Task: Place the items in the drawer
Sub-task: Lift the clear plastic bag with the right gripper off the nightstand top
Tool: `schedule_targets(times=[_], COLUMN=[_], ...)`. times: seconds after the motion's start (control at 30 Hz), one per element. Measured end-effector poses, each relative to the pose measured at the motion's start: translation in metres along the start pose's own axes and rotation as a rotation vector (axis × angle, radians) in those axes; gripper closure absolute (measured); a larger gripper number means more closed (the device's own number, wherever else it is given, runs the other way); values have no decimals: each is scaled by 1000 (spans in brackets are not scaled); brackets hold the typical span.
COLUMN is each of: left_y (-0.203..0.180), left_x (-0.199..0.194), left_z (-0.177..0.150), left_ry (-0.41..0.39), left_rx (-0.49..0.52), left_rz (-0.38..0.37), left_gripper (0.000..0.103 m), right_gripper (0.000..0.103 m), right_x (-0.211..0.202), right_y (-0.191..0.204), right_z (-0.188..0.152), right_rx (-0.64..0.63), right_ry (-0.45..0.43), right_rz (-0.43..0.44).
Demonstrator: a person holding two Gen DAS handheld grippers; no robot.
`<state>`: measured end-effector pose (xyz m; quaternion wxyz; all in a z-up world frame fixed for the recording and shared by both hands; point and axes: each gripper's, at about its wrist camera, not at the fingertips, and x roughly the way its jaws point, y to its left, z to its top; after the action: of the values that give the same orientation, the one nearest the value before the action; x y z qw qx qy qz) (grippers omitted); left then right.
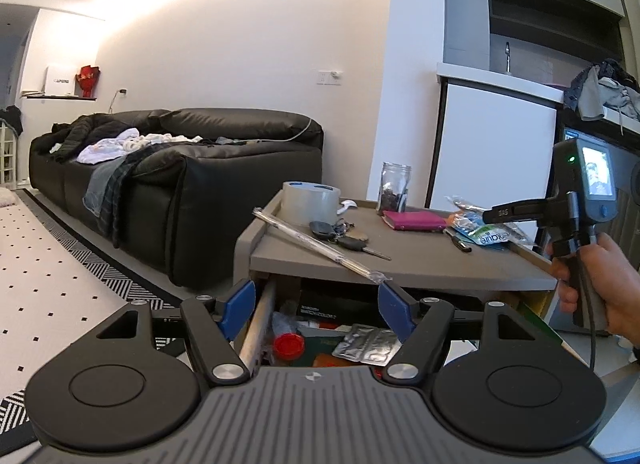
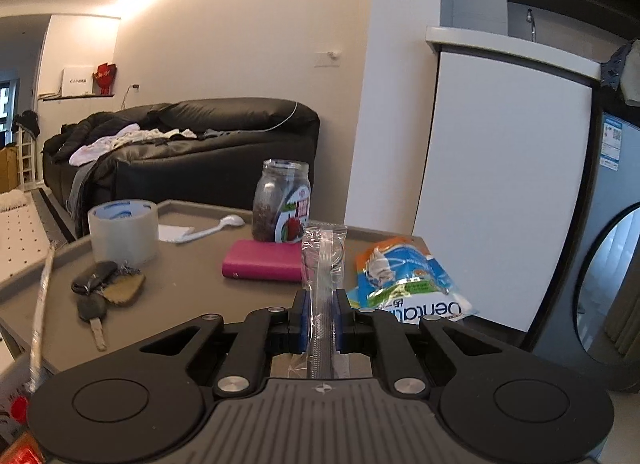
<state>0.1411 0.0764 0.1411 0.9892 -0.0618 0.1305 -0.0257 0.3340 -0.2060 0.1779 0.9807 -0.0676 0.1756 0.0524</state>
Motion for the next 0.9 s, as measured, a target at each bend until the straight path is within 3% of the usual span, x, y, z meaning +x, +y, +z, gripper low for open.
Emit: schedule_targets(times=[0.3,0.9], left_y=[1,-6], left_x=[0,-7], left_z=[-6,-4], left_ry=[25,7], left_rx=[3,23], left_rz=[-38,-44], left_gripper=[23,9], right_gripper=[90,90], right_x=[-19,-96], right_y=[4,16], right_z=[7,-14], right_rx=[20,82], right_ry=[-10,-38], right_rz=[-4,100])
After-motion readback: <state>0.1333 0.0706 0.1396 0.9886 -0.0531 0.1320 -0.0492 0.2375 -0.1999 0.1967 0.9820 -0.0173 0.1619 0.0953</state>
